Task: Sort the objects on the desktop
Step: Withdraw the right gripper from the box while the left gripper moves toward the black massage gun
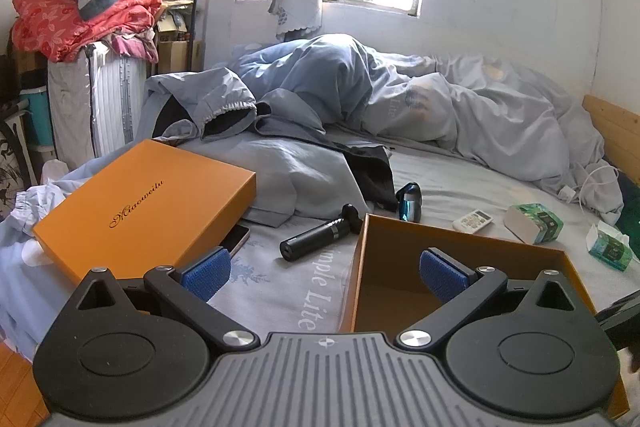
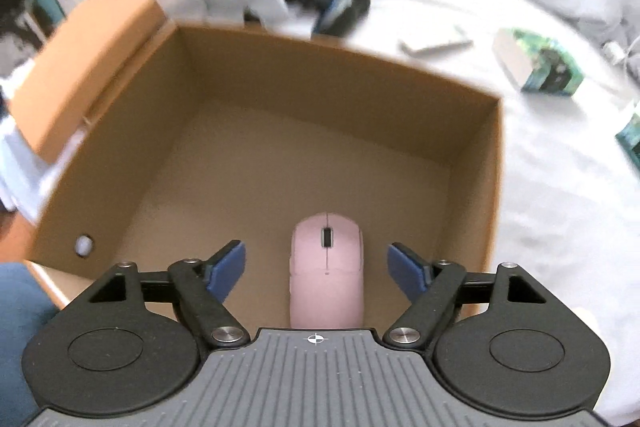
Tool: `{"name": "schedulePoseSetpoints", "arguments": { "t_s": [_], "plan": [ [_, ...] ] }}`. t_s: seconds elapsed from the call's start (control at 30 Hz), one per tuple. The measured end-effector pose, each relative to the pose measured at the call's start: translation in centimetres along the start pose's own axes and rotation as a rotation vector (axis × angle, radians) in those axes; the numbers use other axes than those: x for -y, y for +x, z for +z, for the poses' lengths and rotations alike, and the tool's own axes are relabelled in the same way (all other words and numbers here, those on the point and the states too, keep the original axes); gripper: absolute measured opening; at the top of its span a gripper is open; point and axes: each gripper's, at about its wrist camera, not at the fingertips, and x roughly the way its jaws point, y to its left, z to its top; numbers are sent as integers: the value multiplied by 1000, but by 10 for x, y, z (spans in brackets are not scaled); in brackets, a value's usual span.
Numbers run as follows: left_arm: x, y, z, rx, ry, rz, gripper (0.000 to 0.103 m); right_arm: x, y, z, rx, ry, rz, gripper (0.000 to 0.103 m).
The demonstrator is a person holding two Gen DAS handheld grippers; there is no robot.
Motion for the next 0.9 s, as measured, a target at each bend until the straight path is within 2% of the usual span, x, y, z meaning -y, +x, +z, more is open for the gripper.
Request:
{"name": "schedulePoseSetpoints", "arguments": {
  "t_s": [0.17,0.37,0.53,0.63,0.8,0.9],
  "plan": [
    [0,-1,1,-1,2,-5,103,14,-50,-8,177,21,10,83],
    [2,-3,1,-2,9,-9,103,10,-104,-44,359,56,-9,83],
    [6,-6,0,3,24,-22,103,22,-135,-72,491,160,1,85],
    [9,-7,0,3,33,-34,103,25,-146,-89,550,179,-10,87],
    [16,-8,-4,-8,70,-63,103,27,-153,-112,596,175,47,95],
    [20,-10,-6,-10,84,-73,103,31,-151,-124,624,184,49,95]
  ]
}}
